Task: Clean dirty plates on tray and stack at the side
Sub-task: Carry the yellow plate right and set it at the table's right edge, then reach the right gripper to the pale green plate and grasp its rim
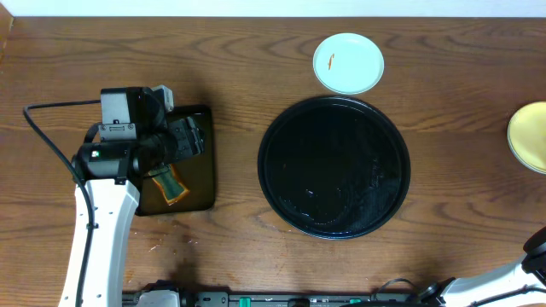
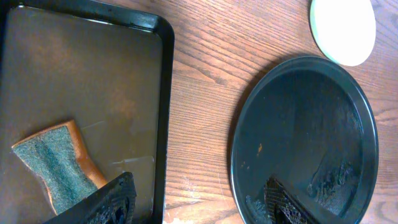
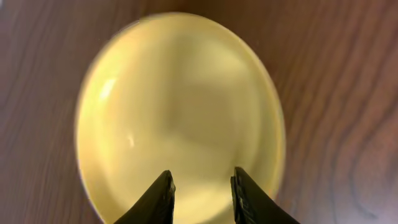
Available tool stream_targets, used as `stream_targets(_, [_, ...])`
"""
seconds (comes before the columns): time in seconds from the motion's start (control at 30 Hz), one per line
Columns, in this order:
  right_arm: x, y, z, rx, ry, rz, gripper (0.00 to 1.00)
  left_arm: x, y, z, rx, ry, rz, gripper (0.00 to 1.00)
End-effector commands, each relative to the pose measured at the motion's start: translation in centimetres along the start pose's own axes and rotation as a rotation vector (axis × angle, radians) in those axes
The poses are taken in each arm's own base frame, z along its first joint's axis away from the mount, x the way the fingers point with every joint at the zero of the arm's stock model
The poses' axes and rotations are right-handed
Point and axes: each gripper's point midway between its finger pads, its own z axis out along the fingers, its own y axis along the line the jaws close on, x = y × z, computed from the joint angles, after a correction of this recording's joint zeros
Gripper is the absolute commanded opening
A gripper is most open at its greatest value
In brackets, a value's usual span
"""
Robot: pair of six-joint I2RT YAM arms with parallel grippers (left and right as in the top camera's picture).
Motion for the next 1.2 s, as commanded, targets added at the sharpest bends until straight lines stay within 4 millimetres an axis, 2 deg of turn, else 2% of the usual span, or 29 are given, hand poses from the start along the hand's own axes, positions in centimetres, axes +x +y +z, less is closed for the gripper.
stream_targets(0.0, [-0.9,1.7,-0.8,-0.056,-0.022,-0.085,0.28,-0.4,0.1,0.0,-0.004,-0.01,0.01,0.68])
stream_targets(0.13, [0.4,3.0,-0.2,-0.059,-0.003,-0.198,0.26,-0.4,0.1,0.0,-0.004,-0.01,0.01,0.68])
stream_targets(0.3, [2.8,3.7,2.0,-0.022,0.041,-0.244,0.19,-0.4,0.1,0.0,-0.004,-0.01,0.01,0.68])
stream_targets(0.43, [6.5,3.8,4.5,-0.011,0.133,-0.27,0.14,-0.4,0.1,0.0,-0.004,-0.01,0.009,0.68])
stream_targets(0.53, [8.8,4.1,5.5,-0.004,0.191,-0.291,0.13,-0.3,0.1,0.0,-0.005,-0.006,0.008,0.68])
stream_targets(0.63, [10.7,4.9,5.4,-0.004,0.241,-0.315,0.11,-0.2,0.1,0.0,-0.006,-0.001,0.007,0.68])
stream_targets(0.73, [13.6,5.8,4.8,-0.002,0.326,-0.317,0.11,-0.2,0.1,0.0,-0.006,-0.003,0.007,0.68])
stream_targets(0.83, [16.3,5.1,4.0,0.083,0.409,-0.279,0.15,-0.2,0.1,0.0,-0.006,-0.003,0.007,0.68])
stream_targets(0.97, [18.3,2.8,2.6,0.296,0.432,-0.204,0.14,-0.2,0.1,0.0,-0.006,-0.003,0.008,0.68])
stream_targets(1.17, [21.3,2.6,0.9,0.364,0.527,-0.198,0.15,-0.2,0.1,0.0,-0.006,-0.004,0.008,0.68])
